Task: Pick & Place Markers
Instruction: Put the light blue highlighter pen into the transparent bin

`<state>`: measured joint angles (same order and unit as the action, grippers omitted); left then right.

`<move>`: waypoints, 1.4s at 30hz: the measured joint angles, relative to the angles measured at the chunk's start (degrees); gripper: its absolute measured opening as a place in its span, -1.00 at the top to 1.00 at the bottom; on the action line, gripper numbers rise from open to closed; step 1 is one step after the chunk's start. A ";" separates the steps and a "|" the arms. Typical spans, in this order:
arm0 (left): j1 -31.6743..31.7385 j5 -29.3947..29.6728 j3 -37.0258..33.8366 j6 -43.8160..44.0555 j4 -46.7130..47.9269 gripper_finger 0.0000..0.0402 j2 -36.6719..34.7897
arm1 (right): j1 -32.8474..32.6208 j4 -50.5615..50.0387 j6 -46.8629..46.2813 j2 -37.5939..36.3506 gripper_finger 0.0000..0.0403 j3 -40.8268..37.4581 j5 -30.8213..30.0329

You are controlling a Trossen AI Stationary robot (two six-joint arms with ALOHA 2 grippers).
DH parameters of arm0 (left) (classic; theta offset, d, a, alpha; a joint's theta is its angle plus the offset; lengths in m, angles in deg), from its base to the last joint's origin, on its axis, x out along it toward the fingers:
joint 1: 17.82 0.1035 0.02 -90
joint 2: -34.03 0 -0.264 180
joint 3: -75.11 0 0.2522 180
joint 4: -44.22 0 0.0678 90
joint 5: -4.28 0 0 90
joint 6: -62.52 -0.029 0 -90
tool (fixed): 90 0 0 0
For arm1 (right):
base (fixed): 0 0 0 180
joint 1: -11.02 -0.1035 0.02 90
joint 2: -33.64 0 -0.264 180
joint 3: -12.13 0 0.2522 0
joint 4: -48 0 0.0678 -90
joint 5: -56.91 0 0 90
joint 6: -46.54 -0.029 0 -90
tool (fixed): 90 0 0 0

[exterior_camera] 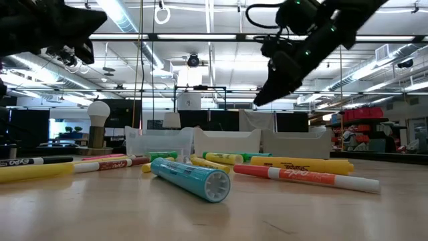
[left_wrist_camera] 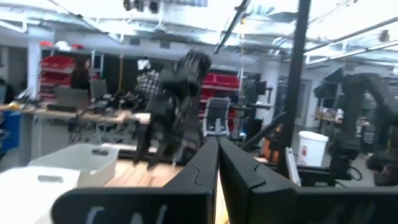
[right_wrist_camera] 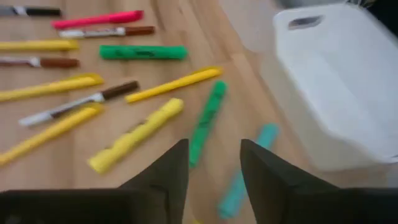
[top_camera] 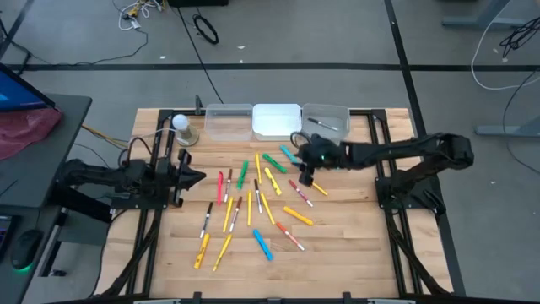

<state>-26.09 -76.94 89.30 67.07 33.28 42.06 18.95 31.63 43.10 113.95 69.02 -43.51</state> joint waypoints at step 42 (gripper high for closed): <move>-2.66 11.01 24.17 -16.15 -31.90 0.48 64.52 | -0.42 16.14 -4.43 6.92 0.76 -10.11 -3.26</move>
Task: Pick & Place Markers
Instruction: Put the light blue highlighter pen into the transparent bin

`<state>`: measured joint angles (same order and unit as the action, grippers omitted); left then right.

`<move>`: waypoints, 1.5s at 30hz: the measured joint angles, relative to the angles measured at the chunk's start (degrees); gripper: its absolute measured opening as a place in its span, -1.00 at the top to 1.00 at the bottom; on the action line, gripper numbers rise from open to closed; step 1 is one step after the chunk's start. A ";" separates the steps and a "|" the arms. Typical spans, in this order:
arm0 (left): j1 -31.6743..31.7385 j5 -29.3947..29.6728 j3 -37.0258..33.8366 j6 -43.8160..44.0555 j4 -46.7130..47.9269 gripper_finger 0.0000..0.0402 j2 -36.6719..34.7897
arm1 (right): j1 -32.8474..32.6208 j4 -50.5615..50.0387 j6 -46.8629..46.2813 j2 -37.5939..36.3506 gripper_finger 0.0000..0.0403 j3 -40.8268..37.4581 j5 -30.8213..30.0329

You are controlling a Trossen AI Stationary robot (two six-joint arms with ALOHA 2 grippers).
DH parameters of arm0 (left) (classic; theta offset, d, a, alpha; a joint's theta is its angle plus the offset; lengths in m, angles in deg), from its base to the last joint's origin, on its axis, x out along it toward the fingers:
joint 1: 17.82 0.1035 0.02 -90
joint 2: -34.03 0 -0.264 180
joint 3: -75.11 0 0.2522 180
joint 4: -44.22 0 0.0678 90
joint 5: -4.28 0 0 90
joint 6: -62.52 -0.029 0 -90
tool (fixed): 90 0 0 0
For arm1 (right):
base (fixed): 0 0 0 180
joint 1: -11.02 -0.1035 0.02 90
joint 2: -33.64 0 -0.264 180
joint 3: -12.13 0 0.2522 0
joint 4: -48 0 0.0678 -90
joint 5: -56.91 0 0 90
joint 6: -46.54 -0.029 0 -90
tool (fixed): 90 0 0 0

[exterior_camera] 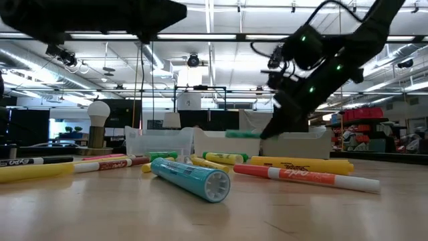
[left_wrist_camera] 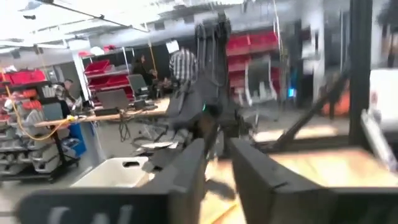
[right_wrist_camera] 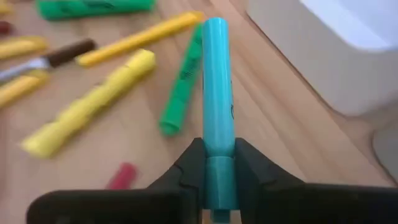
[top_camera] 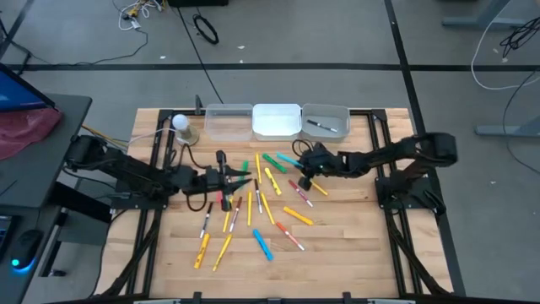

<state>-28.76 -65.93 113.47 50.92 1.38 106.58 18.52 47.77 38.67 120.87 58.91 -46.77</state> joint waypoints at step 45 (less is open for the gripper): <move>7.40 -4.23 41.38 -6.98 64.02 0.59 26.88 | -12.27 2.30 10.48 -7.71 0.73 0.04 1.51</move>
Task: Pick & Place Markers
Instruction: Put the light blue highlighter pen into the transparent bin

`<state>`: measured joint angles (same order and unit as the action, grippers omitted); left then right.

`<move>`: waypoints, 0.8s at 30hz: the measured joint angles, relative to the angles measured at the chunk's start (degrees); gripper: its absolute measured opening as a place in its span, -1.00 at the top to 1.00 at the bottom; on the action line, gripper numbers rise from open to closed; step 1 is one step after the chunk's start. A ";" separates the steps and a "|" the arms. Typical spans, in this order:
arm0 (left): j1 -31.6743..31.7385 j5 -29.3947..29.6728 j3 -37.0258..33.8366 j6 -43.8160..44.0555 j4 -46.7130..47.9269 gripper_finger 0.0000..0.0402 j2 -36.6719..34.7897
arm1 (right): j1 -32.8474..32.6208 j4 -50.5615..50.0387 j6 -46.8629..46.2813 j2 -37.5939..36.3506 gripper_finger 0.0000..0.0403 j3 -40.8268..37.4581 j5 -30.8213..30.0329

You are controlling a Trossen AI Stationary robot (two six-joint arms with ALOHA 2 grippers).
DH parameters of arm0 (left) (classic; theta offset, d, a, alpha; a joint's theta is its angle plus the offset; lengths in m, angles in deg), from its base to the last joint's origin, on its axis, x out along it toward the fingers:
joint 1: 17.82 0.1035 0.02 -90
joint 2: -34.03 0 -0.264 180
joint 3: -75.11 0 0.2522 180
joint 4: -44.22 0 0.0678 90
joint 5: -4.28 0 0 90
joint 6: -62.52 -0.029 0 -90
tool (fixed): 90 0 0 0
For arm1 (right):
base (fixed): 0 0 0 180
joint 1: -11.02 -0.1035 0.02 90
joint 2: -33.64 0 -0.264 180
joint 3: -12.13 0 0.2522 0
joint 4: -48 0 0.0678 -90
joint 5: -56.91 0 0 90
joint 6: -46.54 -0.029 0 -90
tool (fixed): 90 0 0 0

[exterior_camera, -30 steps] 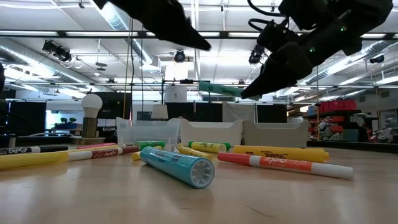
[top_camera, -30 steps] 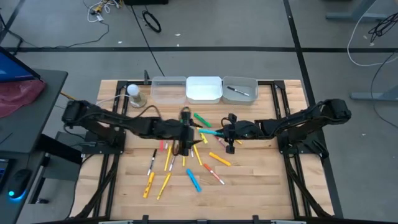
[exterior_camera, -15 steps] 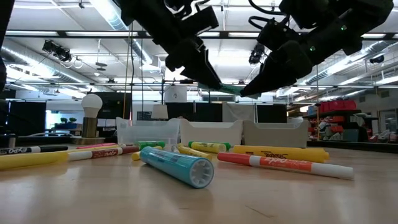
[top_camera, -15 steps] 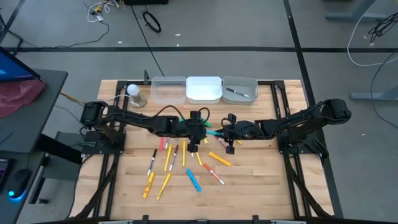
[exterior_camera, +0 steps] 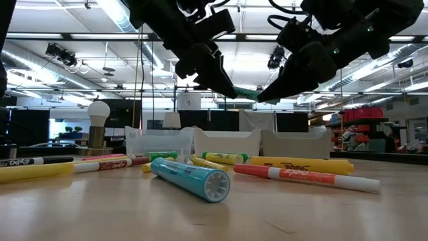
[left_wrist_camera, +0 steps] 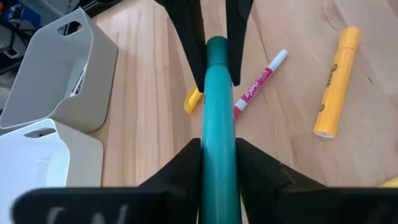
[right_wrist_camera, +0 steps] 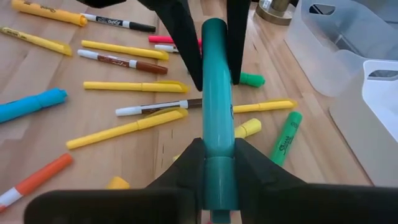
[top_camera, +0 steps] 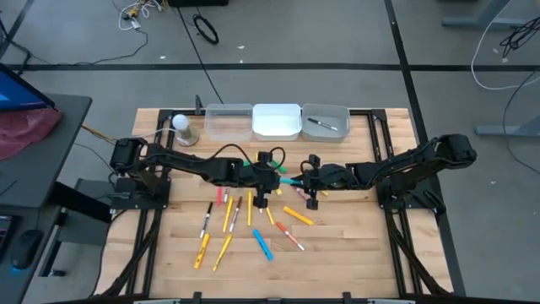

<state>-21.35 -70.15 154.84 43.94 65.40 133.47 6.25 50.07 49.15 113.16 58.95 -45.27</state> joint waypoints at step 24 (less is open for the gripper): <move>17.67 10.52 2.49 15.87 46.53 0.63 -16.43 | 0.02 -7.04 -3.65 -7.52 0.19 0.04 -4.82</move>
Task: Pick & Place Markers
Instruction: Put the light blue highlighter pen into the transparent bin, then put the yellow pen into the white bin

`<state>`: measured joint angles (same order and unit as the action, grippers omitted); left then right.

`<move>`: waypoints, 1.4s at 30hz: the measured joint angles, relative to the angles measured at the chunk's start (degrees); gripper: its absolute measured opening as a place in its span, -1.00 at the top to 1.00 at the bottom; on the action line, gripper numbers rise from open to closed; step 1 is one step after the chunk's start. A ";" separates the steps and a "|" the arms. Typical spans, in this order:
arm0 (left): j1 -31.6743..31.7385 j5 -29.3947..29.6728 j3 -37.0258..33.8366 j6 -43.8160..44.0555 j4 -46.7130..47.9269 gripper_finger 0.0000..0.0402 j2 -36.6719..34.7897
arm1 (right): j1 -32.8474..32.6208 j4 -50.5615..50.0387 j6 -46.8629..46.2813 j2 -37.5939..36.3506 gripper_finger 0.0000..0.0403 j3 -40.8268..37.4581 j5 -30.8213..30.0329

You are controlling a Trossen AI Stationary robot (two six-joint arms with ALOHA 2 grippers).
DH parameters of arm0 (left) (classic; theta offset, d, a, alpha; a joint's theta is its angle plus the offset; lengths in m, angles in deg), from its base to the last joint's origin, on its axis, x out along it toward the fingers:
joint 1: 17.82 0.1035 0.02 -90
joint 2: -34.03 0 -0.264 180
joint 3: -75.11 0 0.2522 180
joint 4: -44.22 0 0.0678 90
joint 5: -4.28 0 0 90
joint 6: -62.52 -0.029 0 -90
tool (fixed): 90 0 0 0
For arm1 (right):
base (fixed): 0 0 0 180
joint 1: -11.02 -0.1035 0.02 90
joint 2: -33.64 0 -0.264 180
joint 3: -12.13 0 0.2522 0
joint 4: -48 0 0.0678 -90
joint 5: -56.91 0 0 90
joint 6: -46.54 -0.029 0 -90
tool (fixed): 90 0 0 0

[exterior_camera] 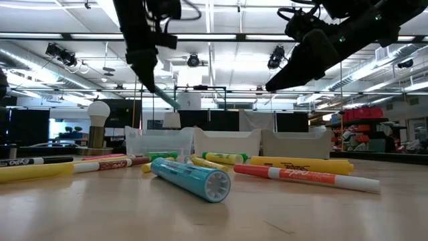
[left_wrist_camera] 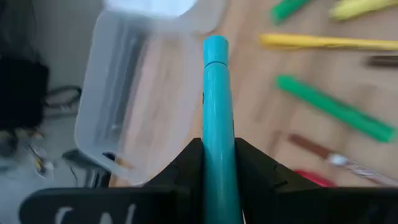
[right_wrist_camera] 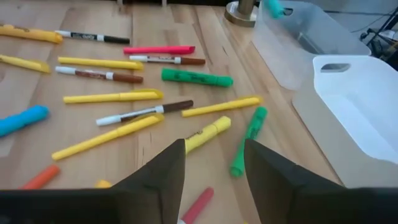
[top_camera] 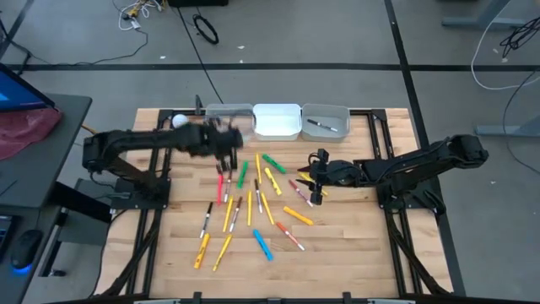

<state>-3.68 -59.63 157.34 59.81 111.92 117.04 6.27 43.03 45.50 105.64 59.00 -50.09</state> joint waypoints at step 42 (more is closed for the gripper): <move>27.96 -14.95 -0.08 -26.38 -23.69 0.10 20.11 | 0.00 1.49 -1.51 0.00 0.23 0.00 0.11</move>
<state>24.28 -74.58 157.25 33.43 88.23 137.14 6.27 44.52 44.00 105.64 59.00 -49.98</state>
